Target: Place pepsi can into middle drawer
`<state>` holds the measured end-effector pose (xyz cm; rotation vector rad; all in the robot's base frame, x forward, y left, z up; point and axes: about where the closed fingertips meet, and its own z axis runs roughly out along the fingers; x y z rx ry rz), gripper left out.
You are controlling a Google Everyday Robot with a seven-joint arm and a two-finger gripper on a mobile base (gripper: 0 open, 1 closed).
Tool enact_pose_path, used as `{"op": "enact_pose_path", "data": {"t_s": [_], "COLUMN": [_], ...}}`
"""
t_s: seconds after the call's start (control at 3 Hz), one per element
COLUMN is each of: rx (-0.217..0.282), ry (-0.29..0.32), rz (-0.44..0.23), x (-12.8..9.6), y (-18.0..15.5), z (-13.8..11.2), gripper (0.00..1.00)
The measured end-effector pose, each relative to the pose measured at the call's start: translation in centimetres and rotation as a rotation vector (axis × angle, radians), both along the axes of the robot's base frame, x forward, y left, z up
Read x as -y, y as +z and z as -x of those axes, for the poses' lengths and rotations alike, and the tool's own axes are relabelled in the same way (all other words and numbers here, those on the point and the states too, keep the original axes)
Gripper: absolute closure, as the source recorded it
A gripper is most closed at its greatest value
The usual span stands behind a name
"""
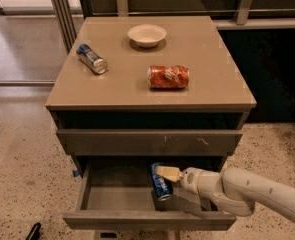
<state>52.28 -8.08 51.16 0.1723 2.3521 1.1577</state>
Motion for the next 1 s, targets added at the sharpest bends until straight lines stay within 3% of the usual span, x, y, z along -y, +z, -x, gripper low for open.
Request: {"op": "enact_pose_path", "data": {"t_s": [1.0], "rx": [-0.146], "ry": [0.012], "rz": [0.086], "x": [-0.7], "y": [-6.6], "z": [-0.9], "gripper": [1.00]}}
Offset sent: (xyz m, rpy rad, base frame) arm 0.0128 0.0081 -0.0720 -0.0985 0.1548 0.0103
